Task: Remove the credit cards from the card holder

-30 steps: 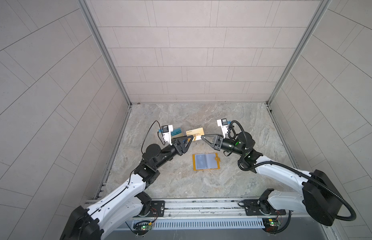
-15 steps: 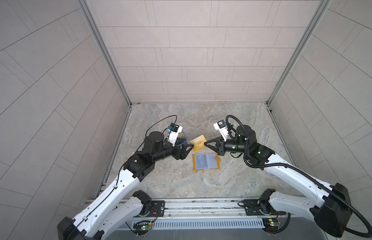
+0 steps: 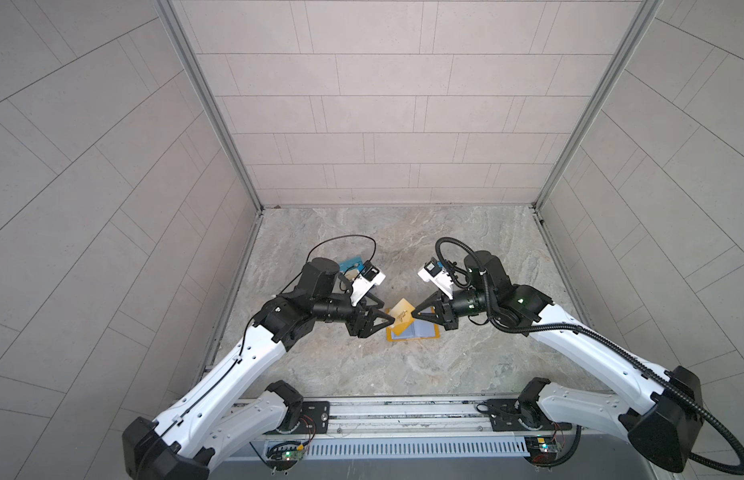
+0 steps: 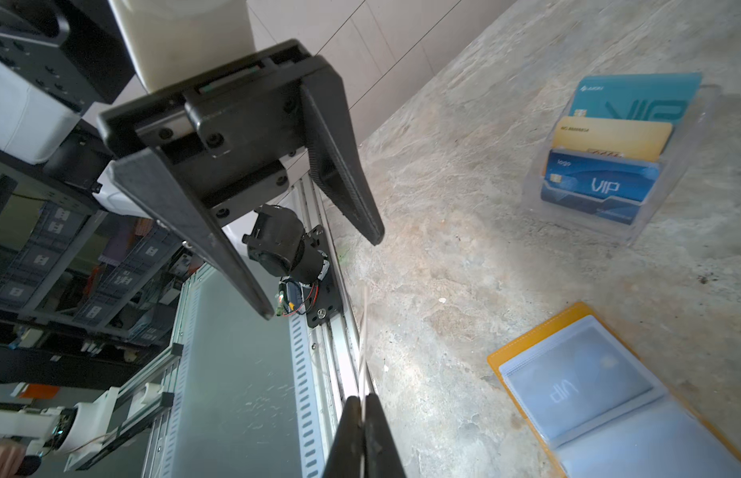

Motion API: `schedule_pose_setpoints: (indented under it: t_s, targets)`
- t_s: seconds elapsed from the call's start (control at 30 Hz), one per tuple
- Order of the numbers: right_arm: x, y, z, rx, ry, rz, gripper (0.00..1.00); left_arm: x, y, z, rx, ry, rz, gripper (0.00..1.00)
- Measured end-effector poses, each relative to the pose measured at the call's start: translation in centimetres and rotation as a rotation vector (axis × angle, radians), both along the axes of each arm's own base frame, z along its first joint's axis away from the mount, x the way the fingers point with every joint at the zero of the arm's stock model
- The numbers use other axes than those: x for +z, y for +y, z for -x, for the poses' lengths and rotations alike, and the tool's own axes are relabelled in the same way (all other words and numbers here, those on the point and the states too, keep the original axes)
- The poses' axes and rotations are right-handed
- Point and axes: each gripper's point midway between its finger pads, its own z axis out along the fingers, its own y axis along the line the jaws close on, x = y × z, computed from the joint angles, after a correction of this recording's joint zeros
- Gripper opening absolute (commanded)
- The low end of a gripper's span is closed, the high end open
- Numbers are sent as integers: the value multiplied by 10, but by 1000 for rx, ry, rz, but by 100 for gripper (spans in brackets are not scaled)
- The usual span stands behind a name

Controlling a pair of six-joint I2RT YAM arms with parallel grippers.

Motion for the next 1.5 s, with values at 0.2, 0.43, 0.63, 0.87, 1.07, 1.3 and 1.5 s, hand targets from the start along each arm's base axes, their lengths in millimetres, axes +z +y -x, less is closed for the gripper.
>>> schedule_pose_setpoints:
  t_s: [0.2,0.43,0.63,0.87,1.07,1.3,1.5]
  targets:
    - [1,2,9,54,-19,-3,0,1,-4,11,-81,26,16,53]
    - [2,6,10,88,-31,-10,0,-4,-7,22,-160,66,22,40]
    - [2,7,12,107,-30,-12,0,-6,-8,28,-195,85,28,28]
    - [1,9,15,130,-27,-17,0,-8,-8,31,-221,94,31,16]
    - [0,10,15,136,-22,-19,0,-11,-8,30,-227,104,26,6]
    - [-1,10,14,129,-24,-13,1,-13,-8,29,-222,108,20,0]
    - [-4,9,6,89,-45,10,36,-14,-8,27,-208,99,4,0]
